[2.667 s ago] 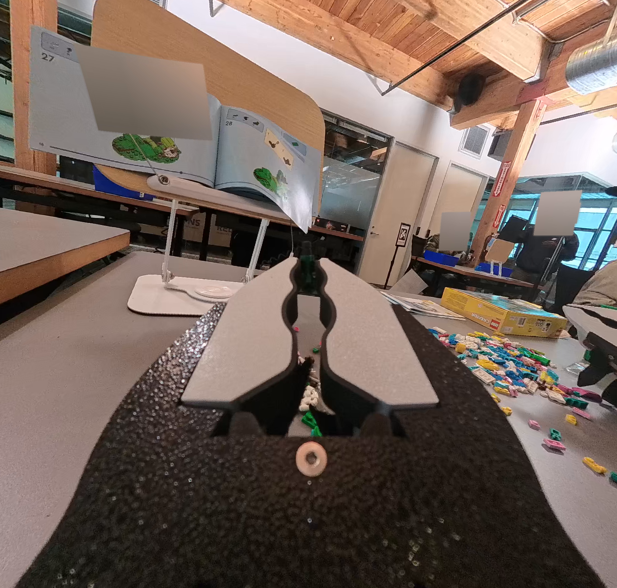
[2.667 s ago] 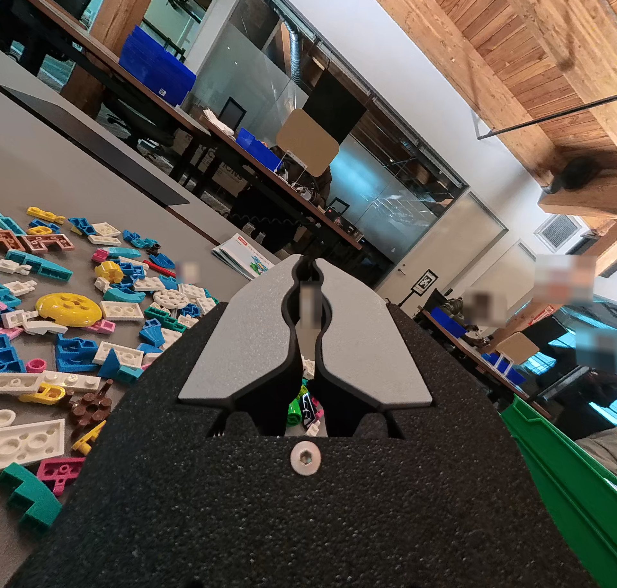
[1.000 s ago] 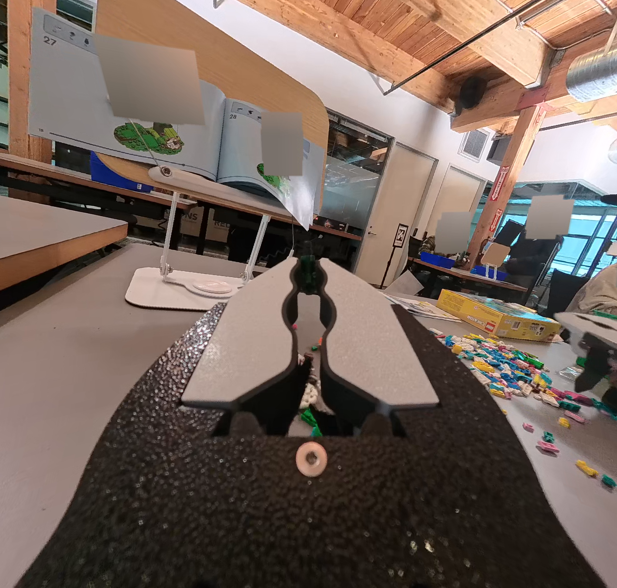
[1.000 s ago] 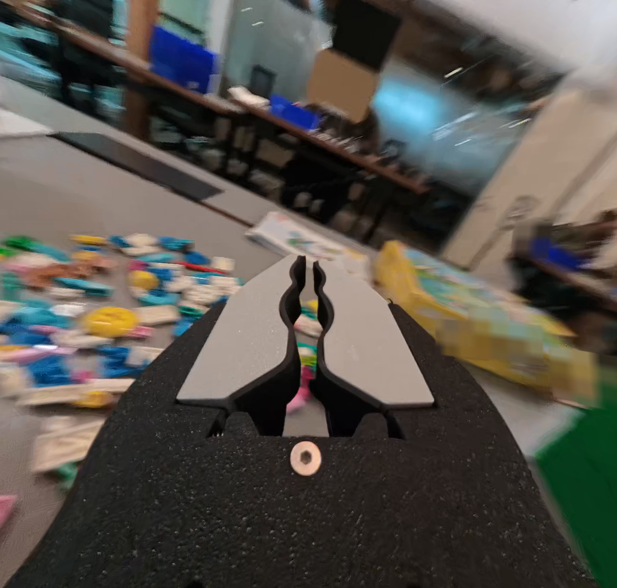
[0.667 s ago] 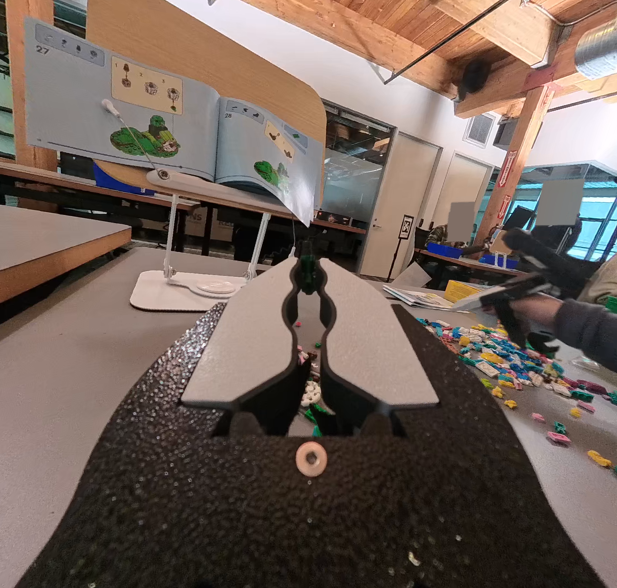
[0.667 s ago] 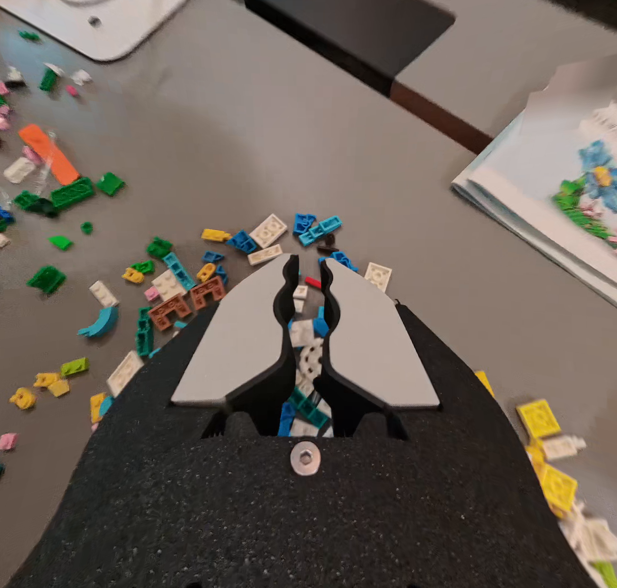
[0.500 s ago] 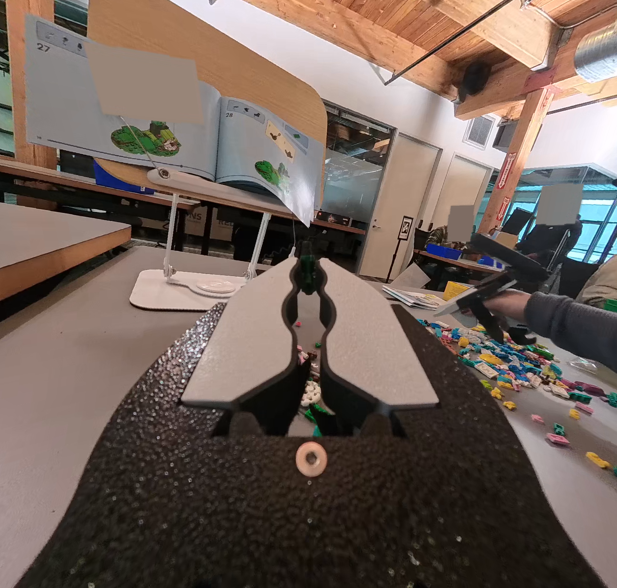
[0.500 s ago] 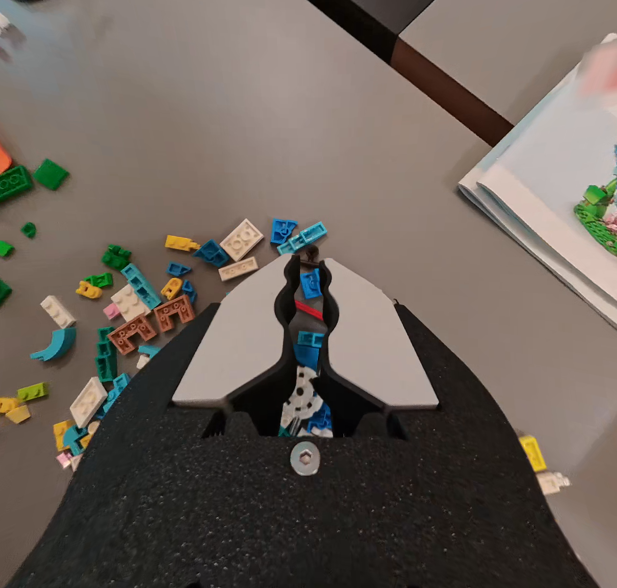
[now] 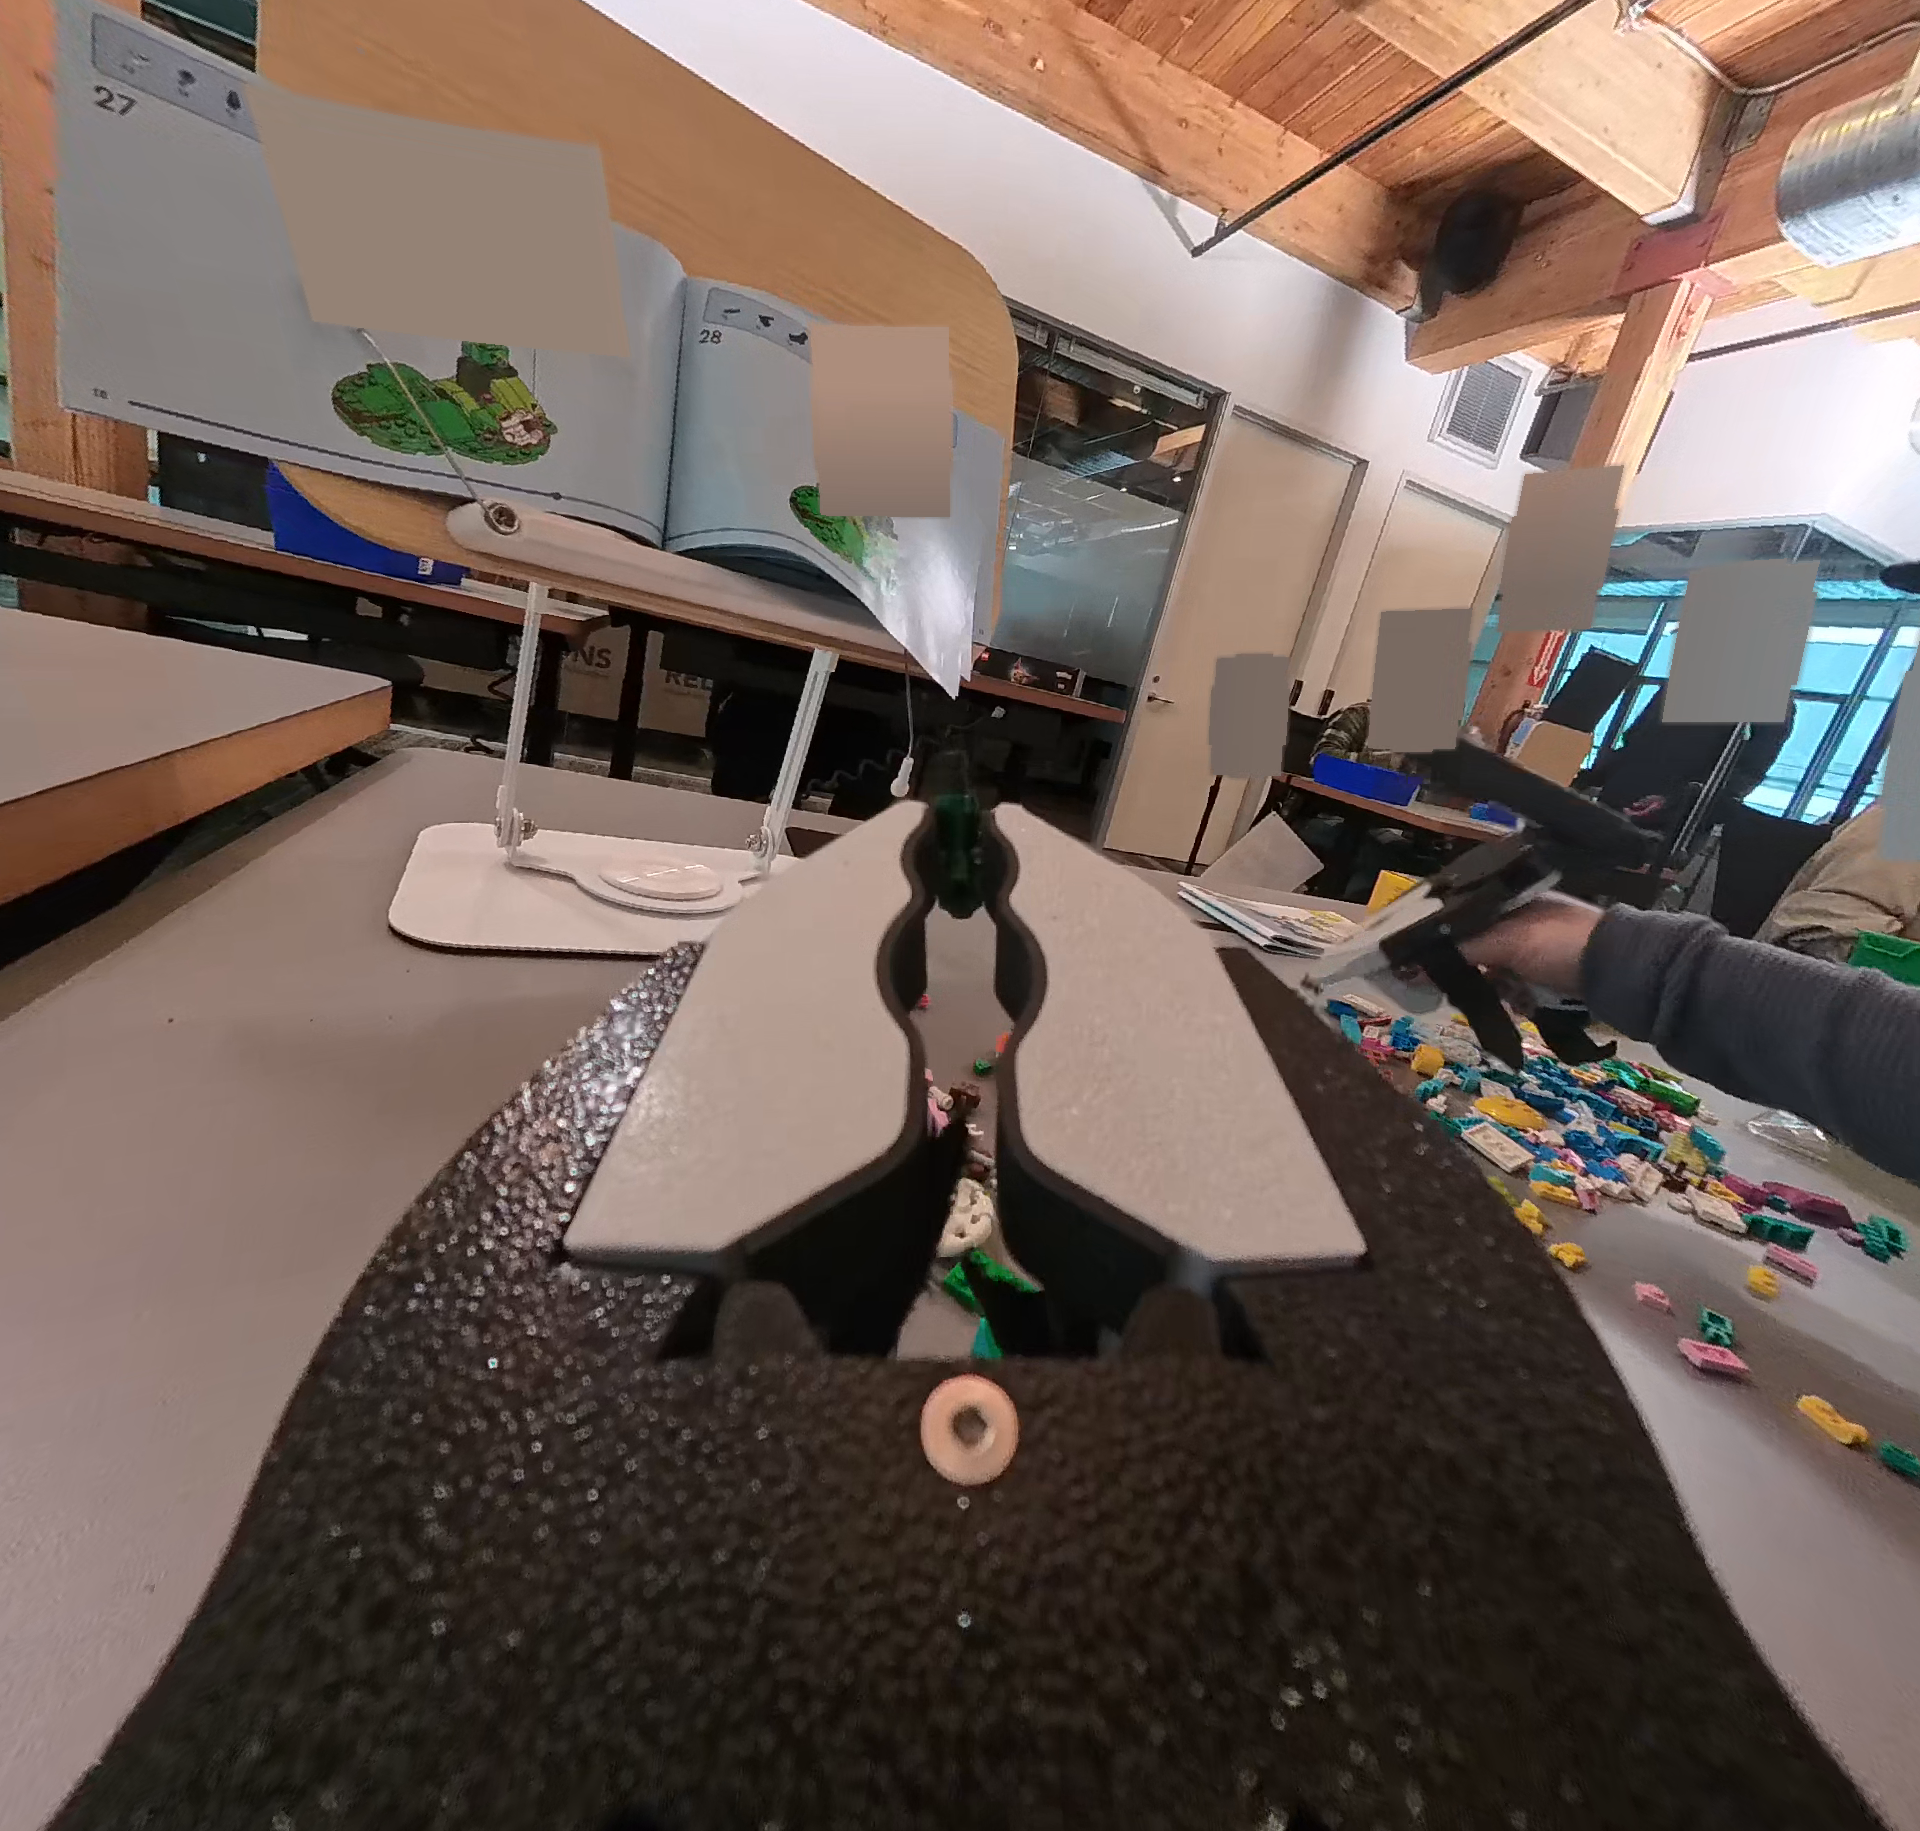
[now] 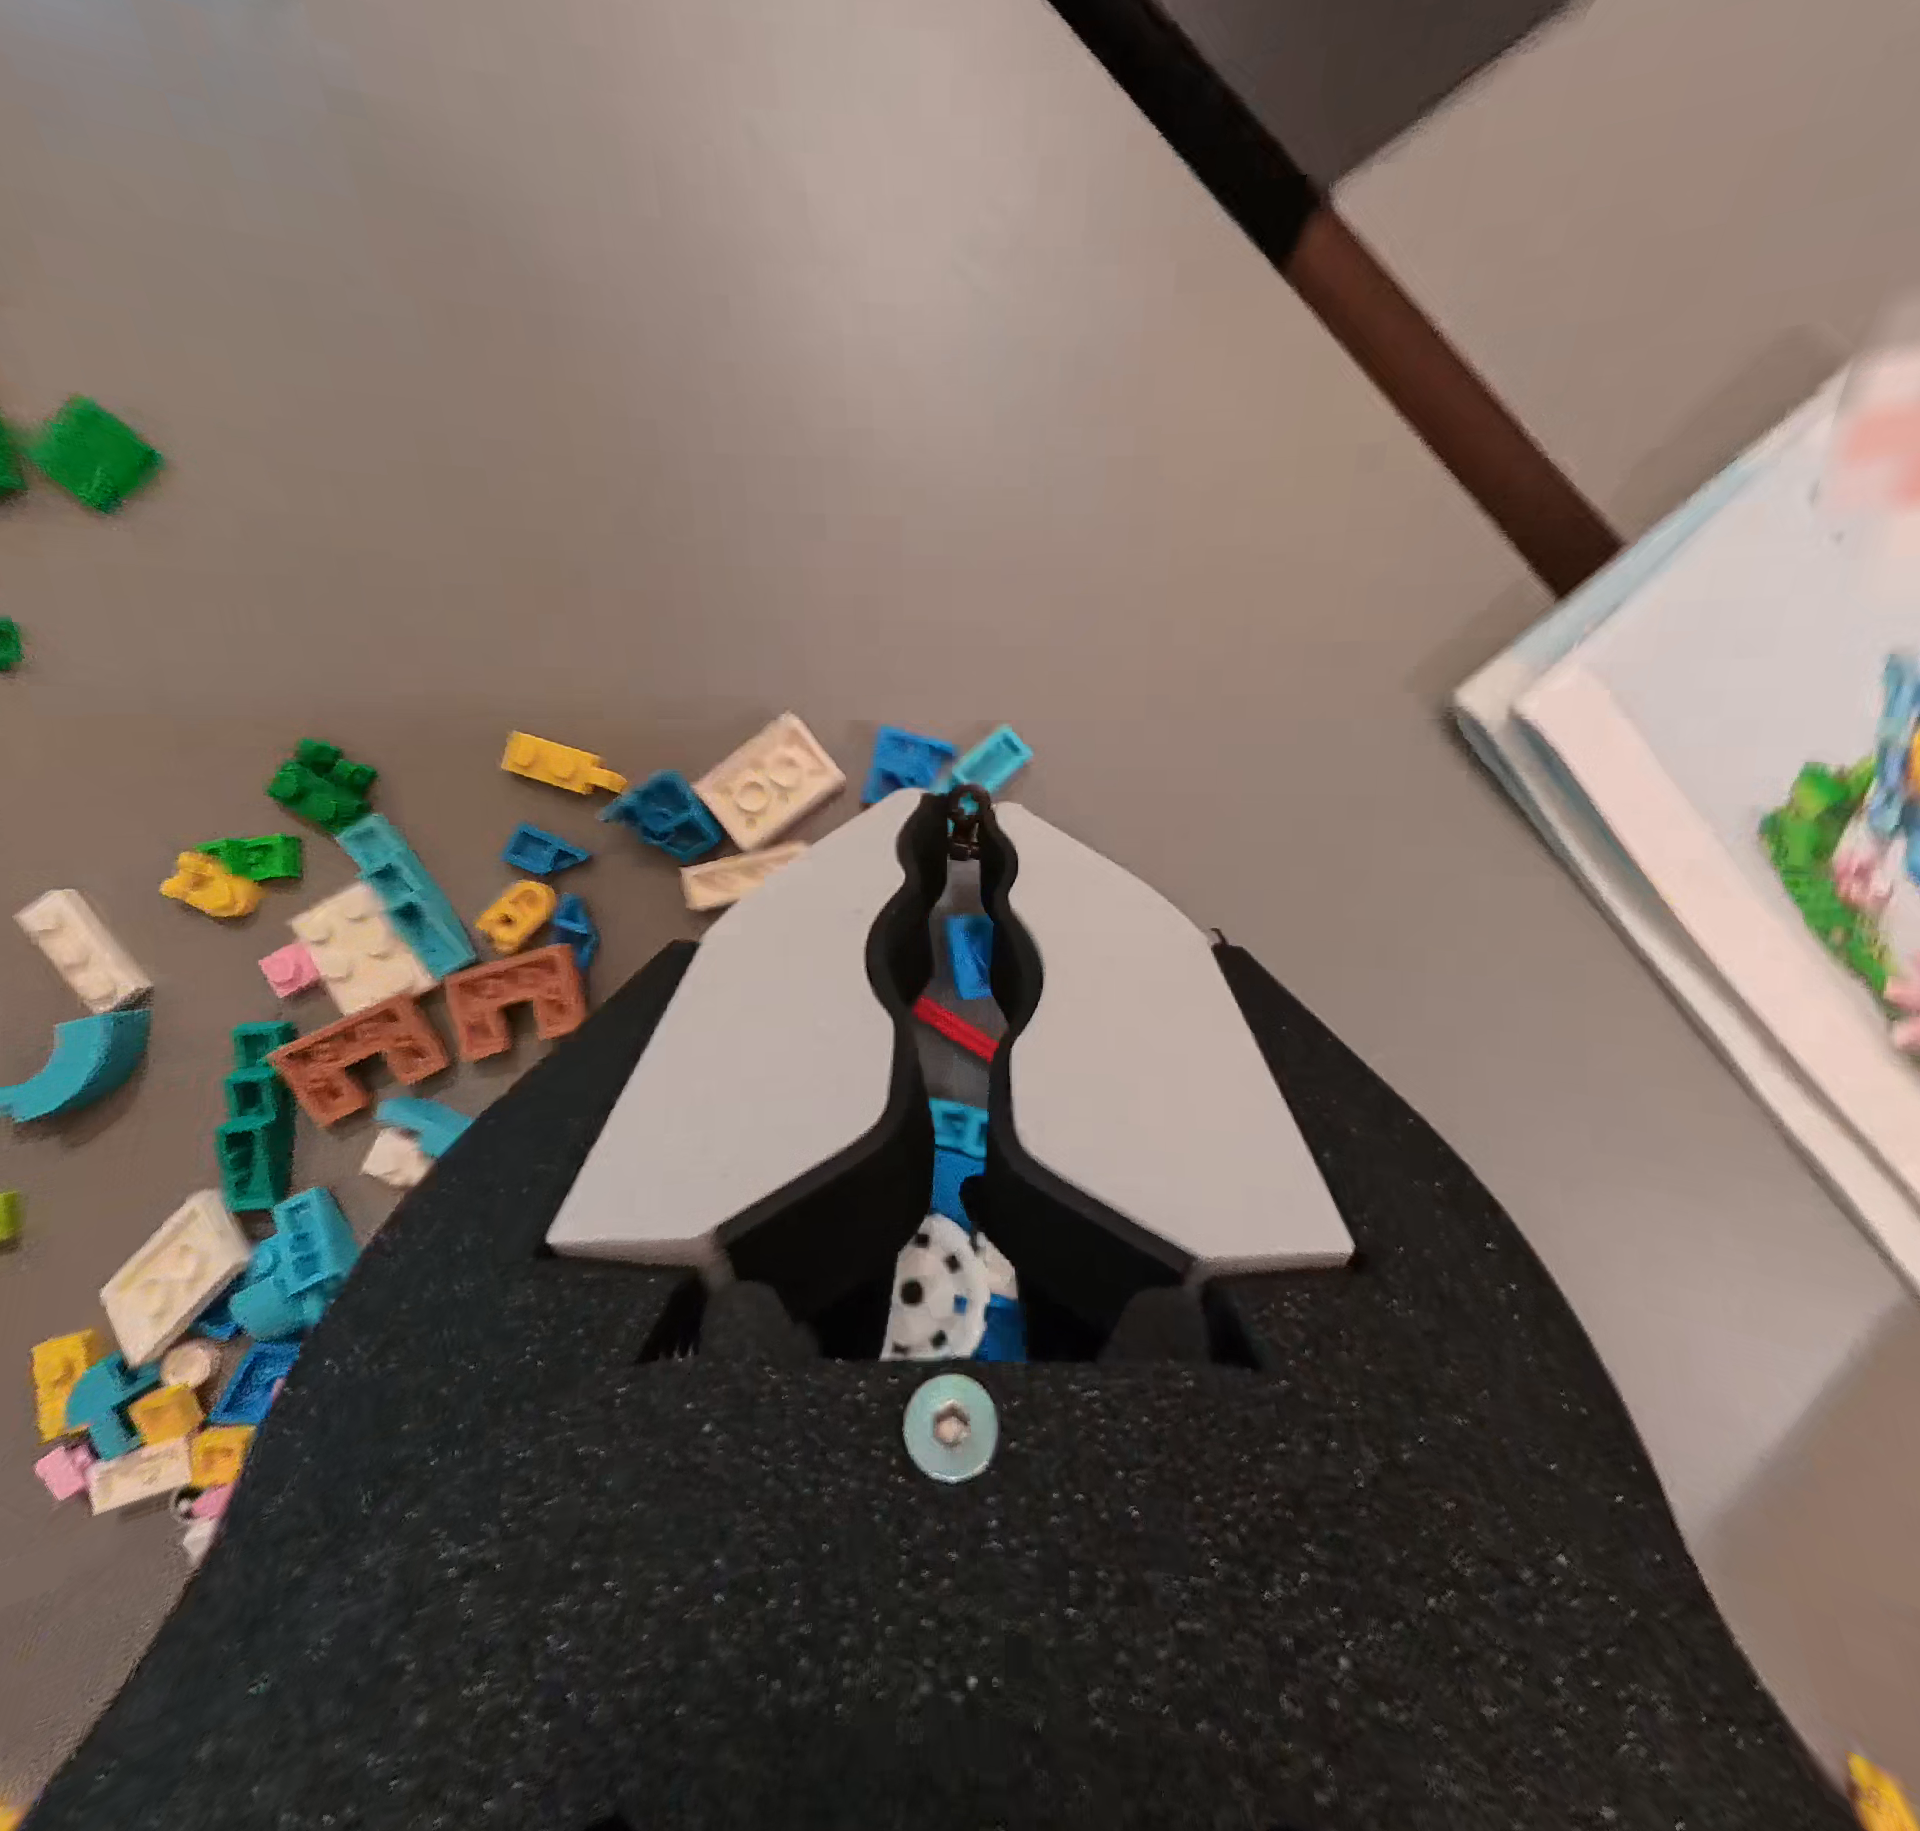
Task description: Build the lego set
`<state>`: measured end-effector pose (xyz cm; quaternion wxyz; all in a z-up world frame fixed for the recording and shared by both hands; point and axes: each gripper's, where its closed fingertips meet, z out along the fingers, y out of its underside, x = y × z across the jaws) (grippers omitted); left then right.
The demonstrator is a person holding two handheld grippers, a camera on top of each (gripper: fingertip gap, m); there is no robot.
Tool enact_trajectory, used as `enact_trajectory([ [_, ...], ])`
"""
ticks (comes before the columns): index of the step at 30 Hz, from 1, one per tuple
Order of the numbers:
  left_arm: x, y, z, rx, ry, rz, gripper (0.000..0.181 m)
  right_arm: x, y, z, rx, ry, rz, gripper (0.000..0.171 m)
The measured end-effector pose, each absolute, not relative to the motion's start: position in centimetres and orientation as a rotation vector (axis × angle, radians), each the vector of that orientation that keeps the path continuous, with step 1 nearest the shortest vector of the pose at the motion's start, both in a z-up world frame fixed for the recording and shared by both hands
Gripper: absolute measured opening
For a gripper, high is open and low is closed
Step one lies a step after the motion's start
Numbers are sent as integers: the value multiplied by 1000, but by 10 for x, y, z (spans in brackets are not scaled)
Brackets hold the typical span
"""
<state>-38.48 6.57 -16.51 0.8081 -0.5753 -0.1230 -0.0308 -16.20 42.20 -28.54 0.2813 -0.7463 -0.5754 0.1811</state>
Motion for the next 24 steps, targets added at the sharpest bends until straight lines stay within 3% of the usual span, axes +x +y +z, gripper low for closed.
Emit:
enact_trajectory([
  [6, -366, 74, -155, -1331, -107, 33, 7, -194, 359, -215, -1532, -1574, 860, 5],
  [17, -387, 81, -76, -1291, 270, 521, 7, -245, 254, -93, -1032, -1699, 1033, 6],
  [24, -436, 140, -119, -1342, 447, 698, 7, -283, 210, -80, -908, -1775, 1035, 5],
])
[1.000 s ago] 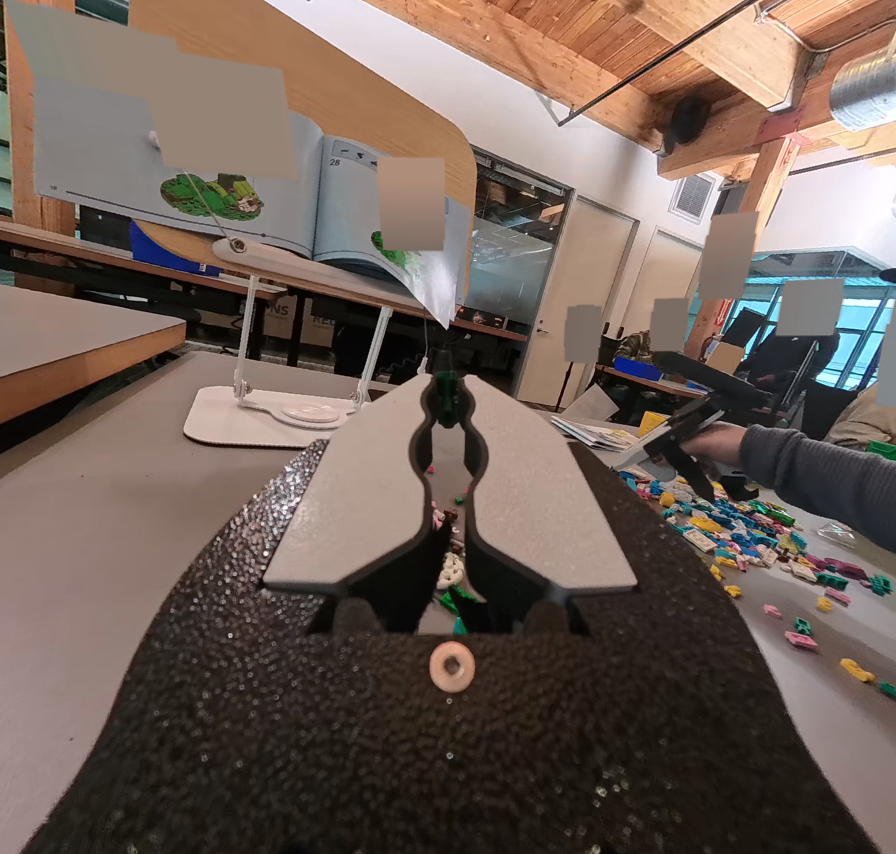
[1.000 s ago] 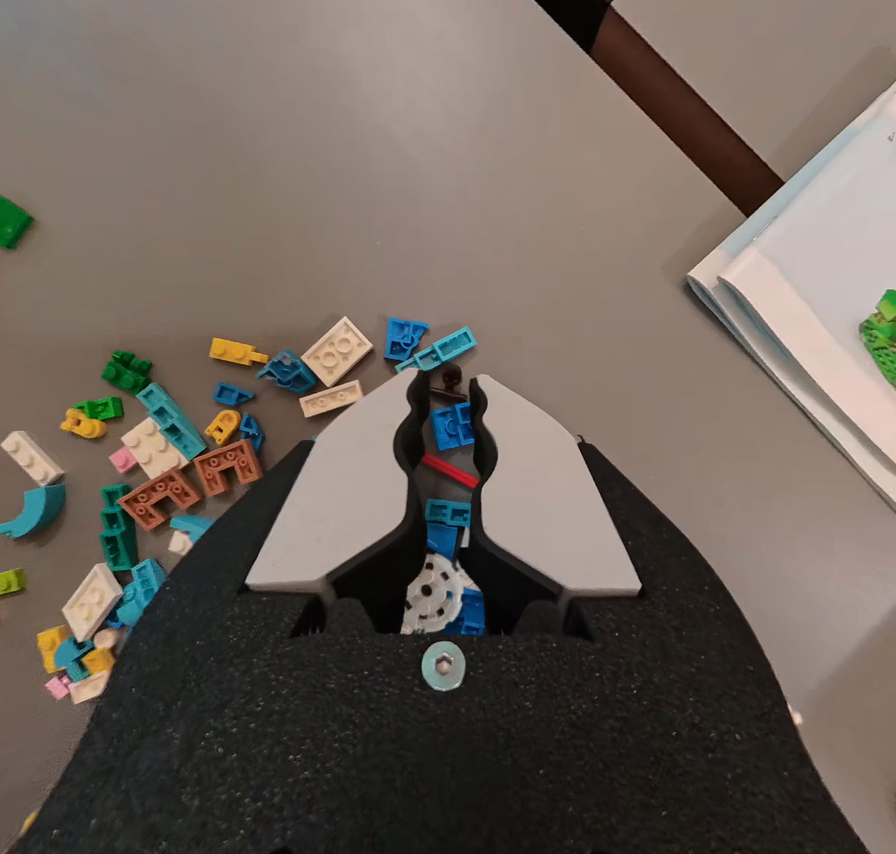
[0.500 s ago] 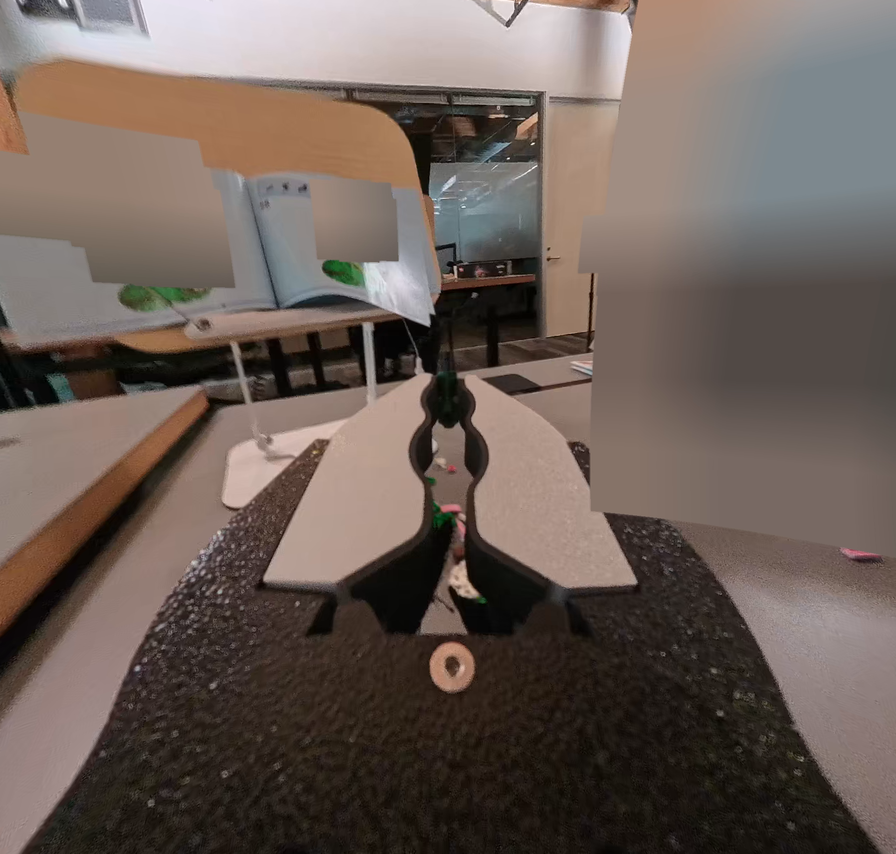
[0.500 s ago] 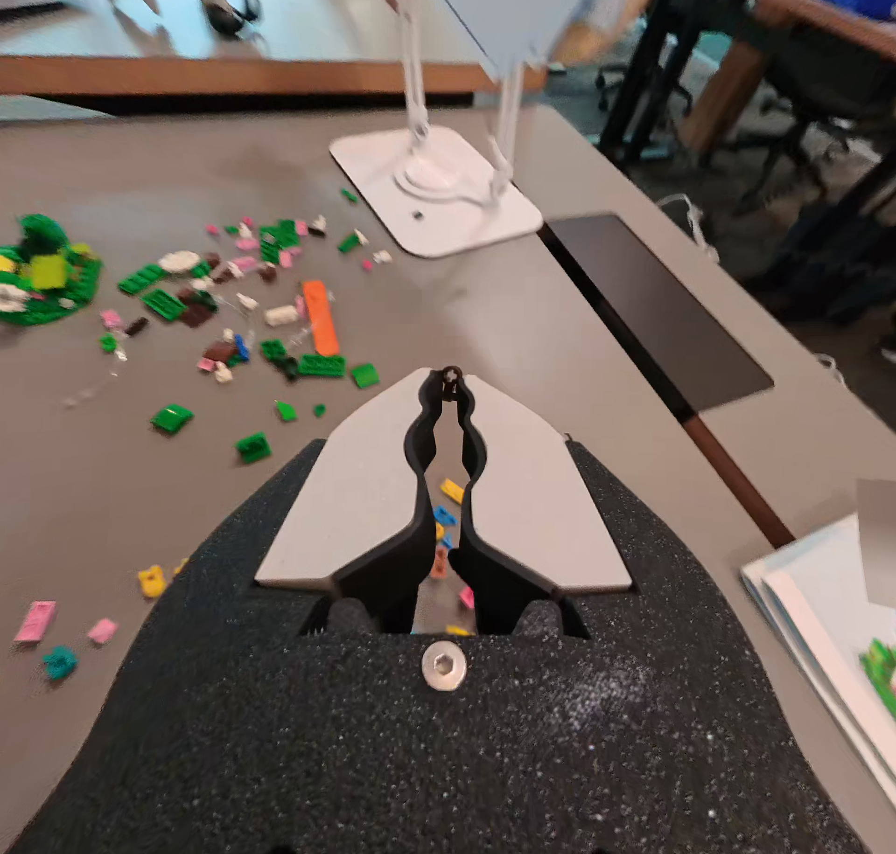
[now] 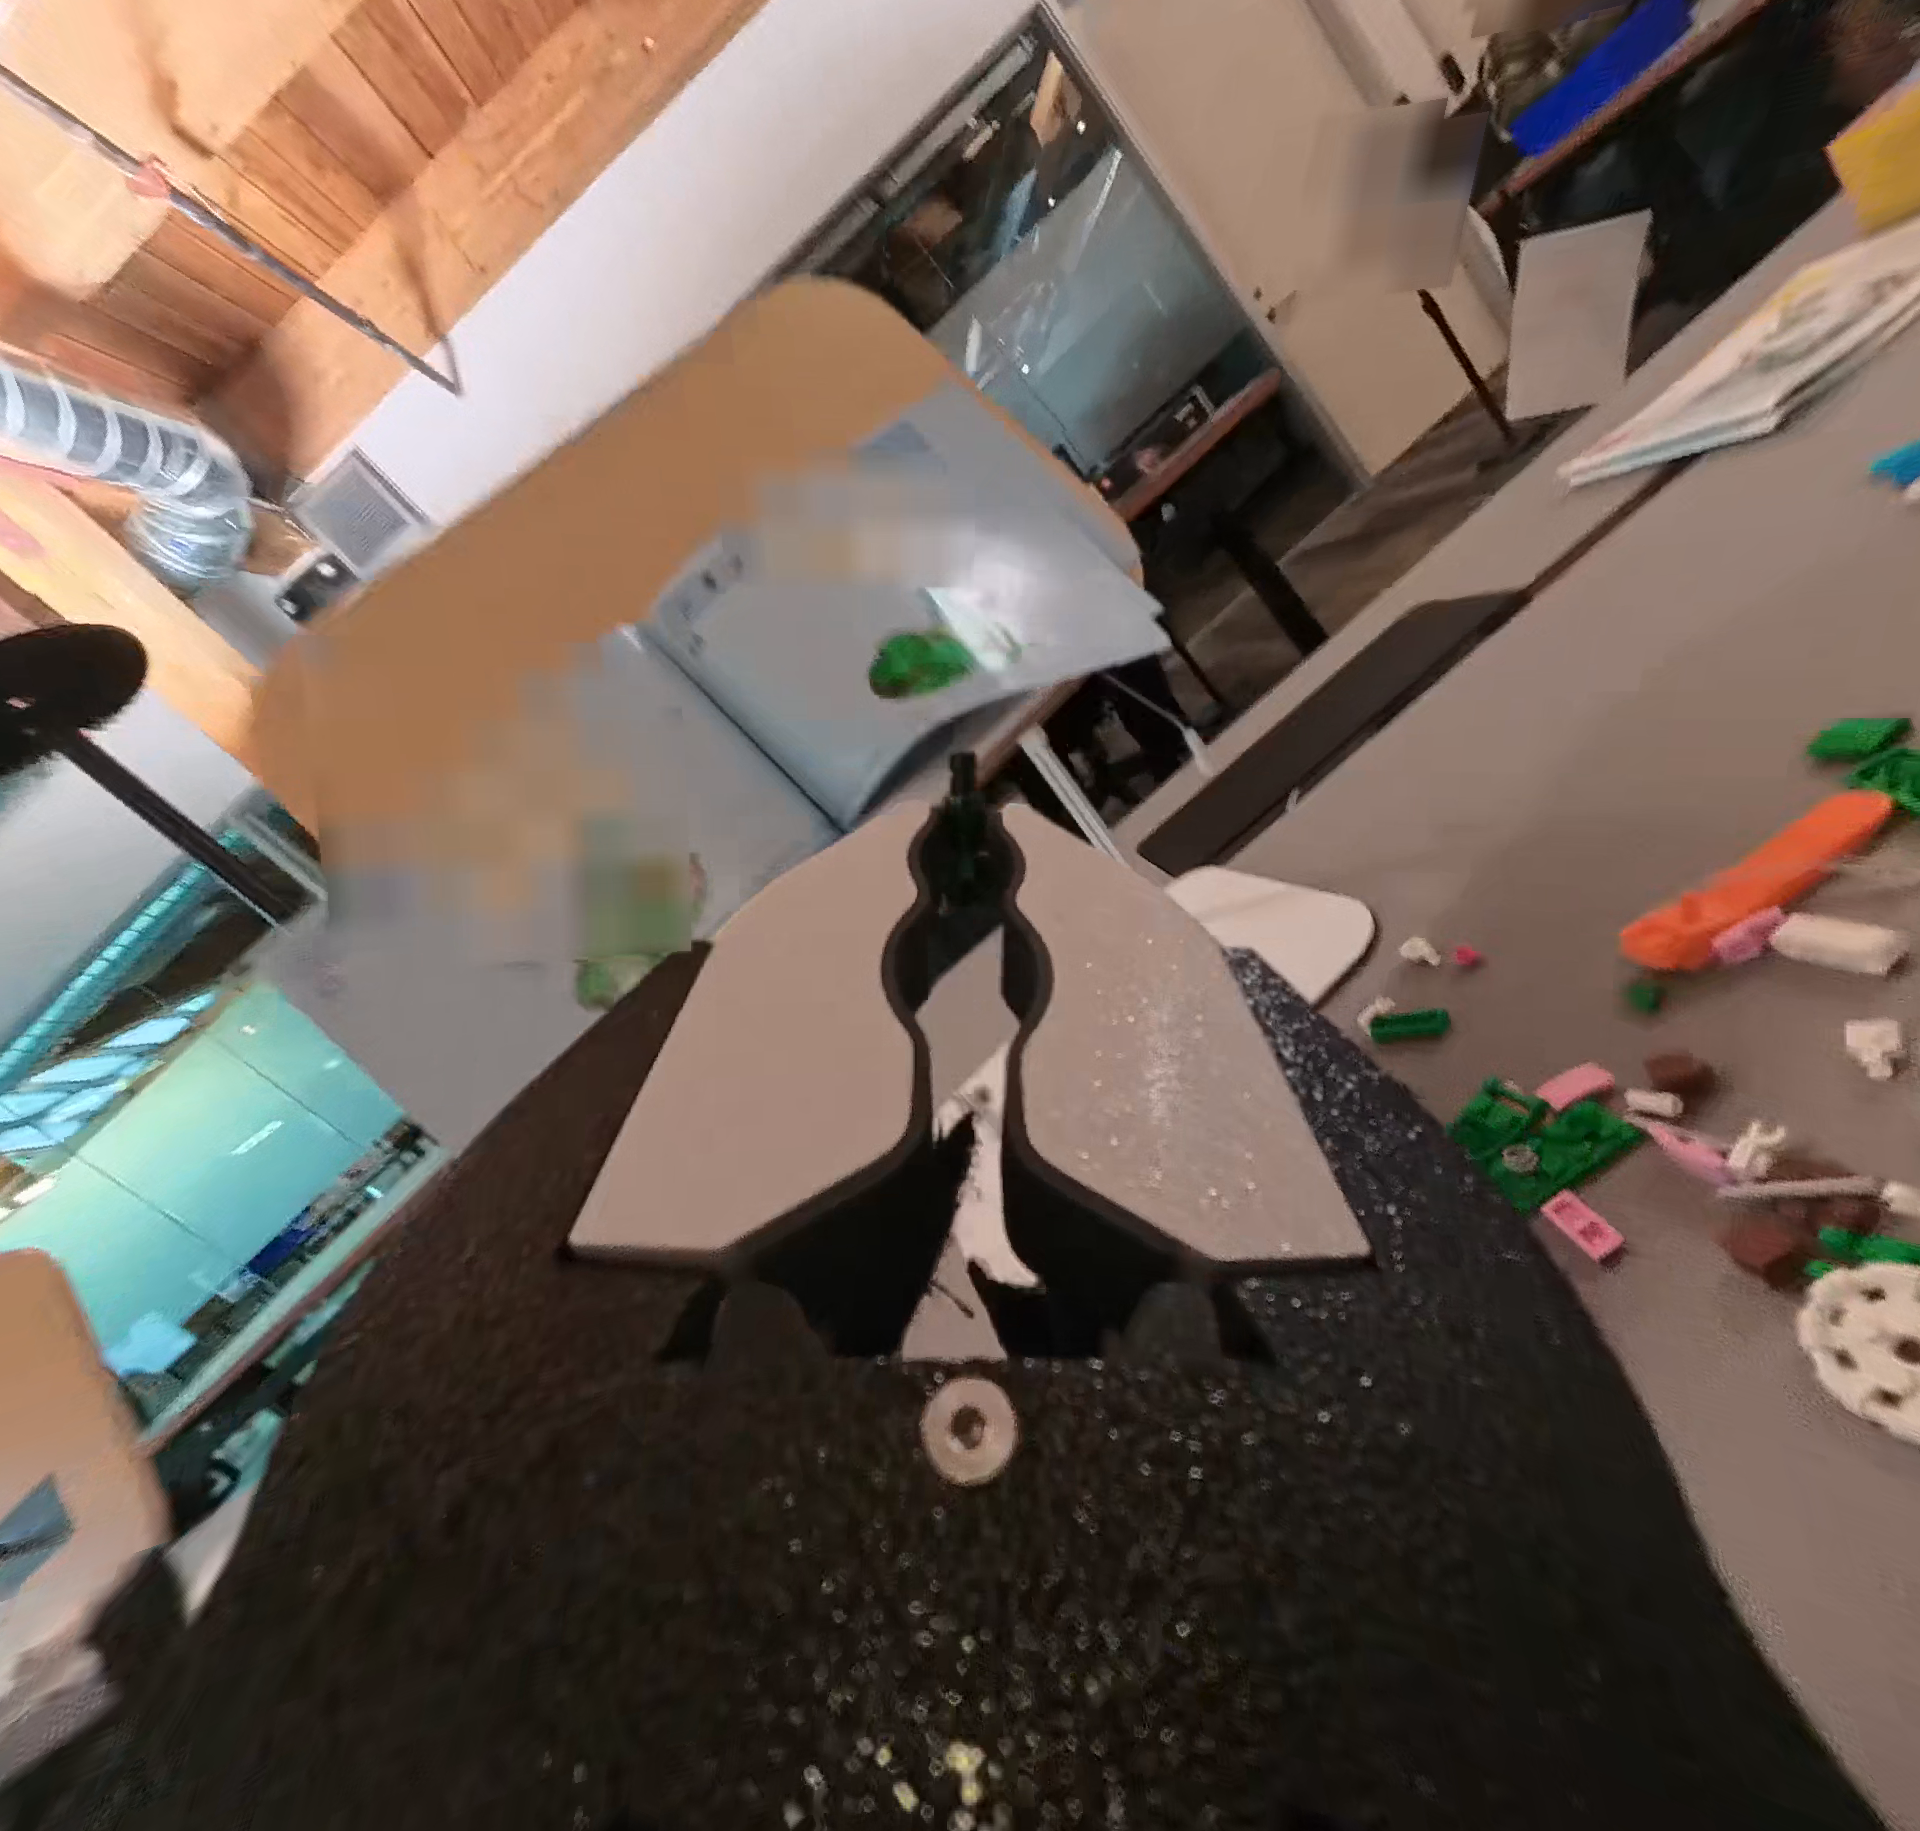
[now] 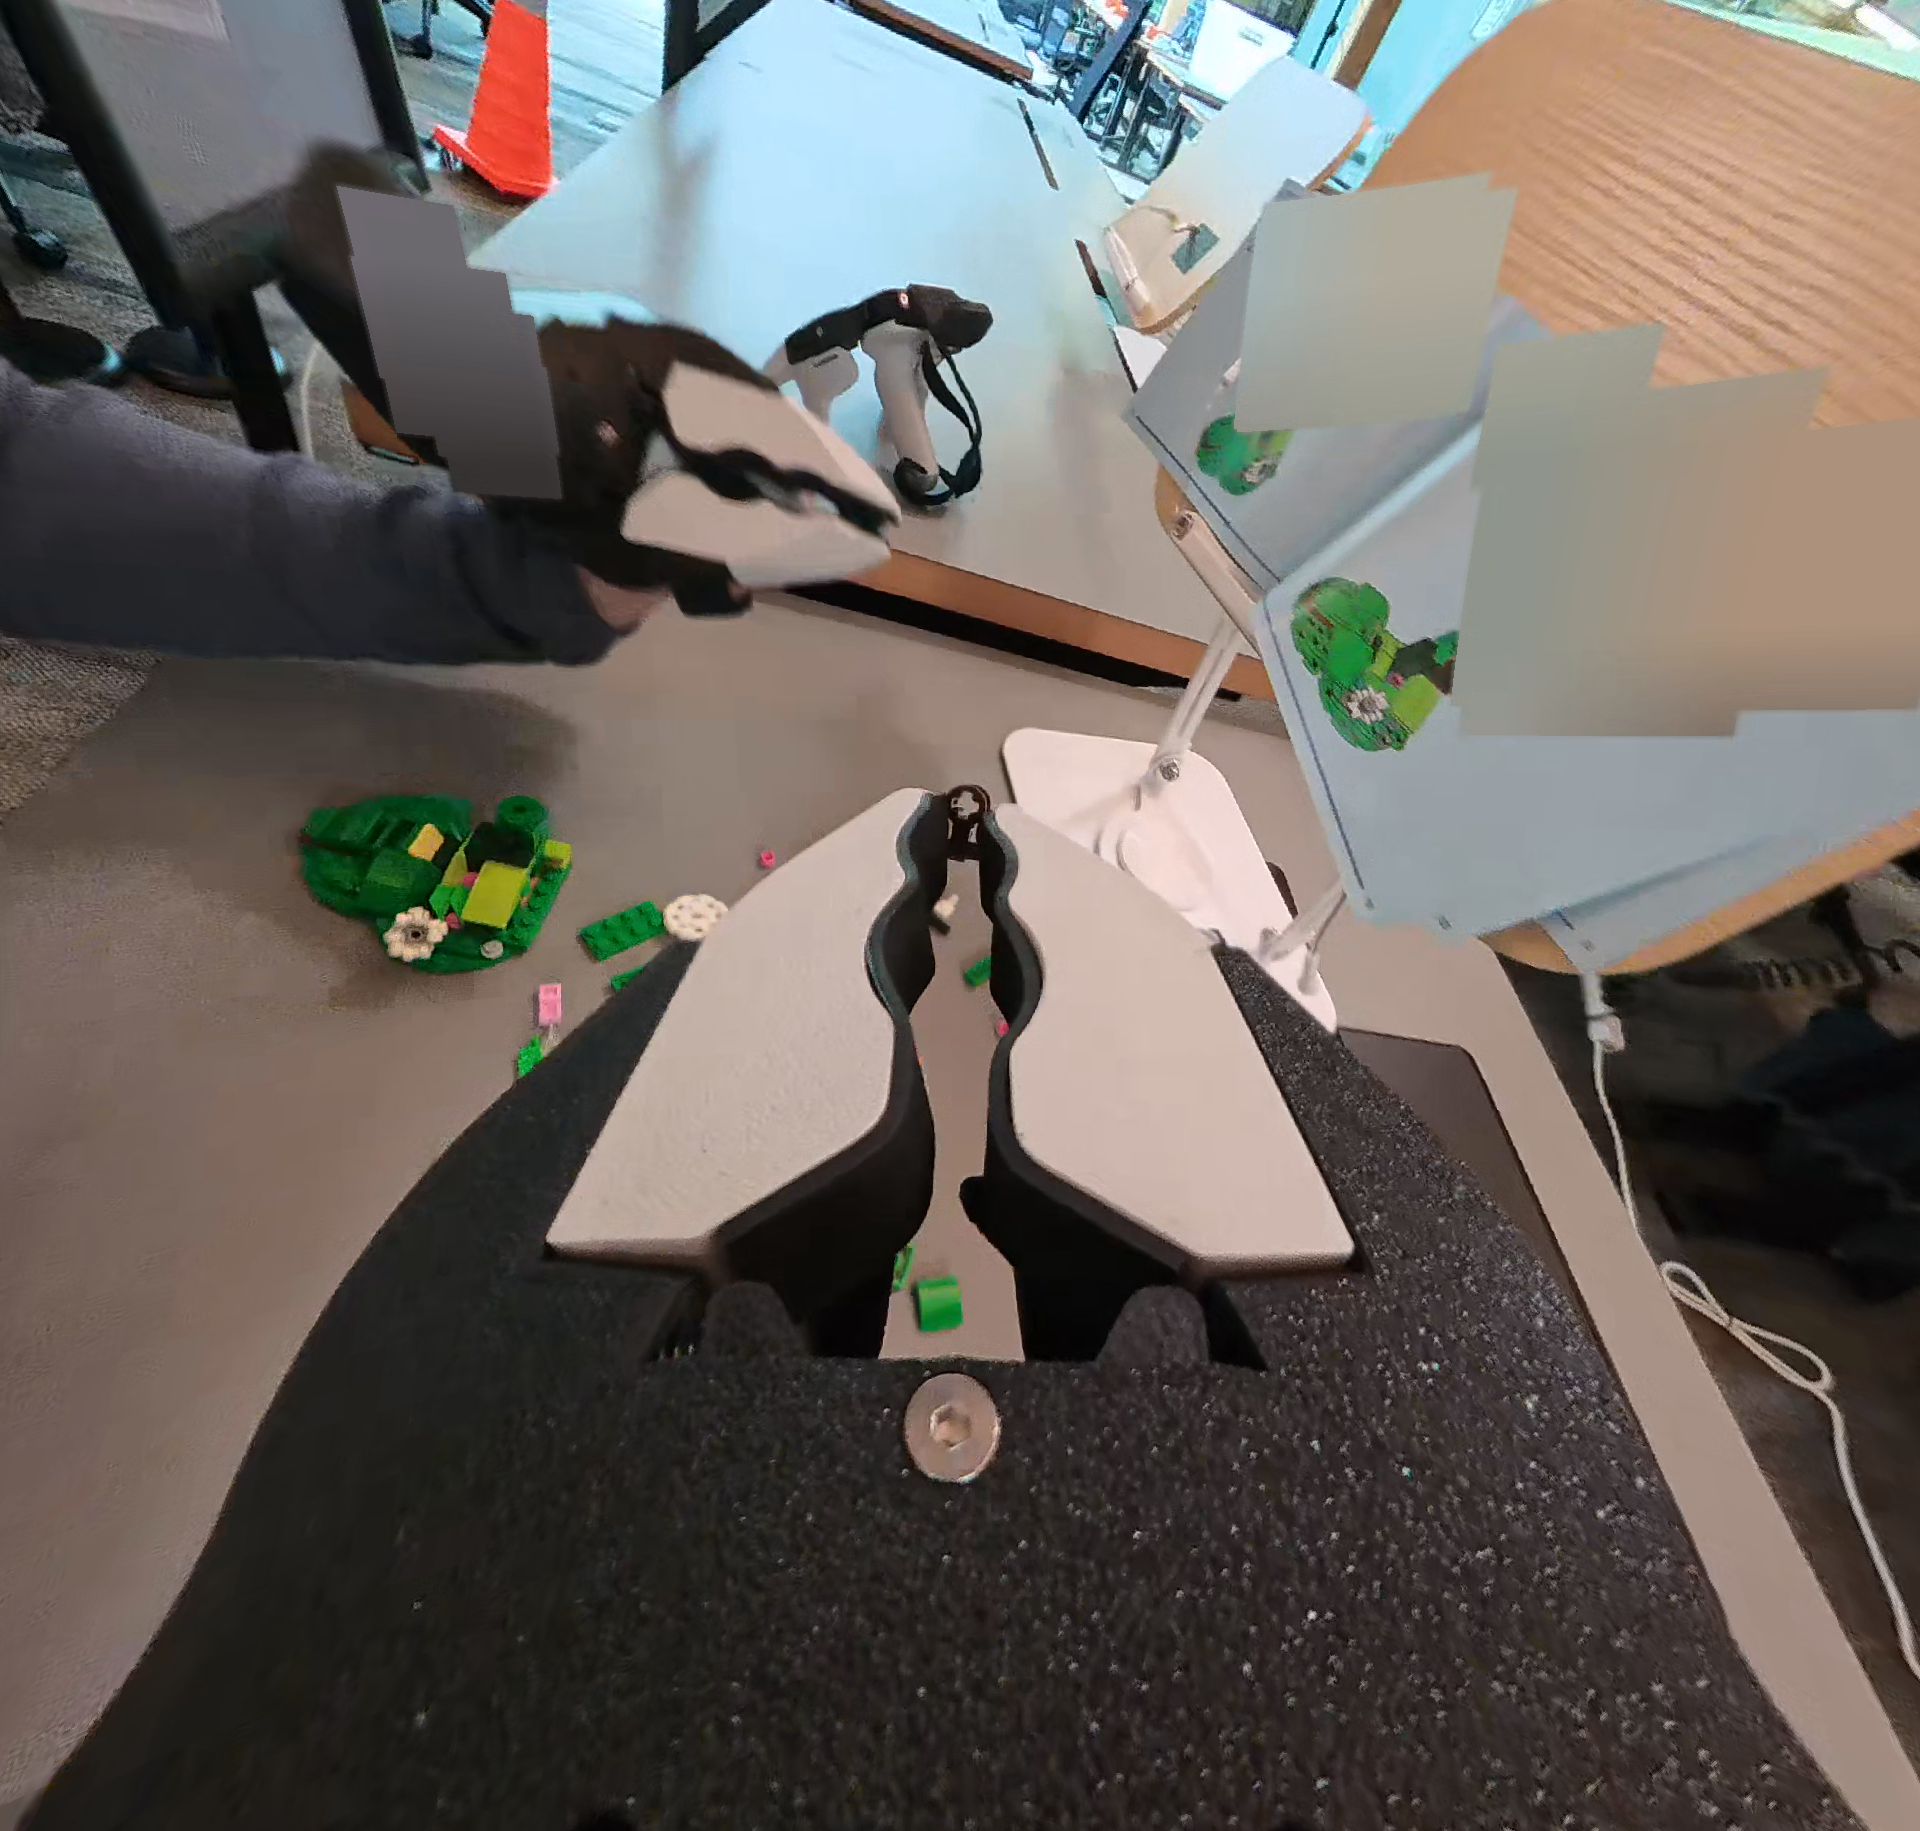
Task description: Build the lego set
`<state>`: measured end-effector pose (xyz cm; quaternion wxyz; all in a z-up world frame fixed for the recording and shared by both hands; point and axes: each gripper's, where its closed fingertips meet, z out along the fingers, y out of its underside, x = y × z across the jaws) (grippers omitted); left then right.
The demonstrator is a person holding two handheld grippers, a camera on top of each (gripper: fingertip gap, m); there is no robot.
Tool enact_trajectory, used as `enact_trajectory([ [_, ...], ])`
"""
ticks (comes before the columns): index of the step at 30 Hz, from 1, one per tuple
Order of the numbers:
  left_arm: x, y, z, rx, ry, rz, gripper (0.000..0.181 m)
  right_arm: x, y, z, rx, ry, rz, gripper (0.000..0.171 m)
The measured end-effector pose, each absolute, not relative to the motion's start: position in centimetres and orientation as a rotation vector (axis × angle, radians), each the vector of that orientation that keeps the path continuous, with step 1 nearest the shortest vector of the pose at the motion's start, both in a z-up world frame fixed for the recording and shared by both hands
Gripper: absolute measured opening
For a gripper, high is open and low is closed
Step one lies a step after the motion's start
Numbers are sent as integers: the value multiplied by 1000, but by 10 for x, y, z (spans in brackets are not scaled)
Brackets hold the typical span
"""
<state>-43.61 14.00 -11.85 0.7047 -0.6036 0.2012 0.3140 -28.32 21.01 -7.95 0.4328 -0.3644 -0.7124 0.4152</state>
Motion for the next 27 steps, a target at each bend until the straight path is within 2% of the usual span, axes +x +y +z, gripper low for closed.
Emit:
enact_trajectory([
  [6, -441, 180, -171, -1420, 424, 449, 7, -320, 198, -88, -947, -1661, 1190, 6],
  [16, -398, 179, -190, -1423, 586, 291, 7, -364, 186, -146, -1075, -1692, 1286, 5],
  [22, -392, 177, -194, -1420, 623, 293, 7, -367, 184, -157, -1123, -1734, 1291, 6],
  [27, -384, 176, -195, -1411, 654, 300, 7, -365, 169, -154, -1324, -1665, 1818, 5],
])
